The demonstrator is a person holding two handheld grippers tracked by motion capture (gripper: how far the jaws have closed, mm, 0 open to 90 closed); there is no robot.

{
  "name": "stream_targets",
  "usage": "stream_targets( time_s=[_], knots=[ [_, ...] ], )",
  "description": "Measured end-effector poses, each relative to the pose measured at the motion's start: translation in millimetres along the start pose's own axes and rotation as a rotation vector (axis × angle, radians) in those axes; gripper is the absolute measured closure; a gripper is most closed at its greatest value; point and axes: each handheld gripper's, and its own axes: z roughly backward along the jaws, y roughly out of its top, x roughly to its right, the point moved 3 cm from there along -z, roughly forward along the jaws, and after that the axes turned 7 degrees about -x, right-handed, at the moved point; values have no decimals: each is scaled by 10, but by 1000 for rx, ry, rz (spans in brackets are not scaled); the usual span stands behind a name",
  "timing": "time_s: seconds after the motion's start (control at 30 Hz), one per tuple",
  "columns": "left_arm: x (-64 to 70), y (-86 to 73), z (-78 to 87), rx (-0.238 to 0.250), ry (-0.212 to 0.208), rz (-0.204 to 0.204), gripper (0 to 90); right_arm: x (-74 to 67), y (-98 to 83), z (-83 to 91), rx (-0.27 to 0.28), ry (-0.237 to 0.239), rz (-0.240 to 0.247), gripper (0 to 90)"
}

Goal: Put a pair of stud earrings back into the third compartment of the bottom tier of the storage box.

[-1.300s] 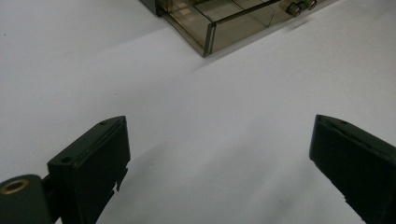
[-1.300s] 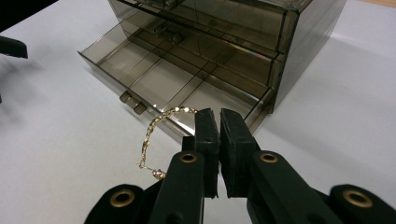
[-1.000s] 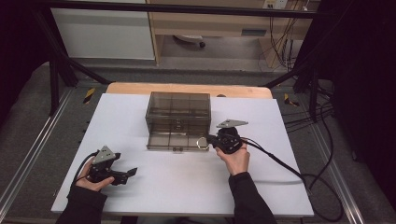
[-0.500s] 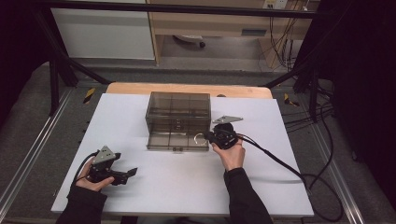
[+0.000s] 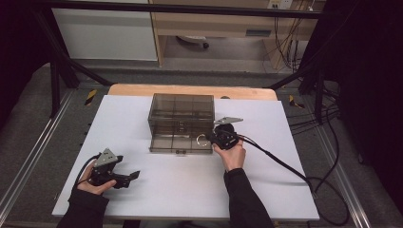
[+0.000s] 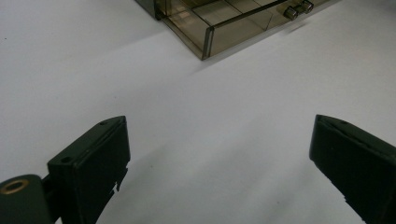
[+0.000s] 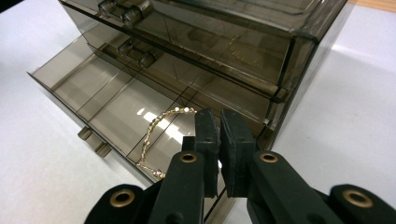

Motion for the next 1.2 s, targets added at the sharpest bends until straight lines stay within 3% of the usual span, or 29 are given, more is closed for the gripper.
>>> stream_targets(
  time_s=[0.47,0.83,1.03,1.2],
  knots=[
    [1,2,1,1,0,-1,51,-14,-44,-192,-31,-42,41,865],
    [-1,1,1,1,-1,0,51,-23,-70,-232,-45,-35,46,858],
    [-1,0,1,1,-2,0,51,-17,-30,-150,-19,-28,52,786],
    [-2,0,1,0,-2,0,51,-43,-18,-13,-7,-18,66,634]
  ],
)
